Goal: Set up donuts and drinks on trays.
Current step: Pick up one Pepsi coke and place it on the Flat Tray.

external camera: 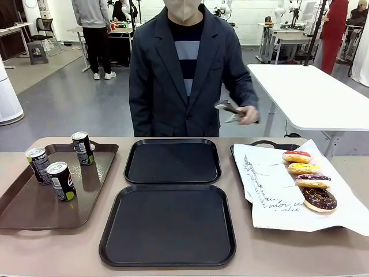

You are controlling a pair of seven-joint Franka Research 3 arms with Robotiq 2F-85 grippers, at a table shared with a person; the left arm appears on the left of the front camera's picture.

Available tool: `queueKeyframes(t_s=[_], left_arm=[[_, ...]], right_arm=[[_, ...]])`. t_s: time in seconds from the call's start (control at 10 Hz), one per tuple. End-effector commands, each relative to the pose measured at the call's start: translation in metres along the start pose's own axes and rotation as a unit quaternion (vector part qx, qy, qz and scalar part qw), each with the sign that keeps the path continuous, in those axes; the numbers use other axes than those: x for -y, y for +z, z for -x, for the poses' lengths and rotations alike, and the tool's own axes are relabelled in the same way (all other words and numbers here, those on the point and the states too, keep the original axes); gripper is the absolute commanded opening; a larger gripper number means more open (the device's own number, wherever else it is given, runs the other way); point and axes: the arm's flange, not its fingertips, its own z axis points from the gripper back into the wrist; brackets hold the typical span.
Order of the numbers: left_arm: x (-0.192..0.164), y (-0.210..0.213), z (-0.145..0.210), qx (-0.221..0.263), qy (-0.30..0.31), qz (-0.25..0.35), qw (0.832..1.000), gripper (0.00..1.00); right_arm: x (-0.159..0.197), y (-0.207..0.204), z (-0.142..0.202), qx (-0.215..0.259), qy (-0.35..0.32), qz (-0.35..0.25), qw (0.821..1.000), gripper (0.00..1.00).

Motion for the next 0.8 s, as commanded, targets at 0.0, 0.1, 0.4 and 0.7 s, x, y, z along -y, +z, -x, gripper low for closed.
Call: queueKeyframes(t_s=[0.0, 0.1, 0.4, 0.7], left_arm=[[-0.0005, 0.0006, 0.0002, 0.004, -0.005, 0.007, 1.000, 1.00], [-0.0005, 0.0006, 0.0002, 0.004, -0.005, 0.007, 1.000, 1.00], [-0.0005, 0.0006, 0.0002, 0.004, -0.005, 0.007, 1.000, 1.00], [-0.0005, 0.0006, 0.0002, 0.004, -0.005, 0.007, 1.000, 1.00]], right_arm=[[0.0018, -0.0009, -0.0025, 0.004, 0.010, -0.009, 1.000, 1.00], [0.0018, -0.0009, -0.0025, 0.004, 0.010, -0.009, 1.000, 1.00], [0.0018, -0.0009, -0.0025, 0.004, 0.010, -0.009, 1.000, 1.00], [0.0018, -0.0009, -0.0025, 0.004, 0.010, -0.009, 1.000, 1.00]])
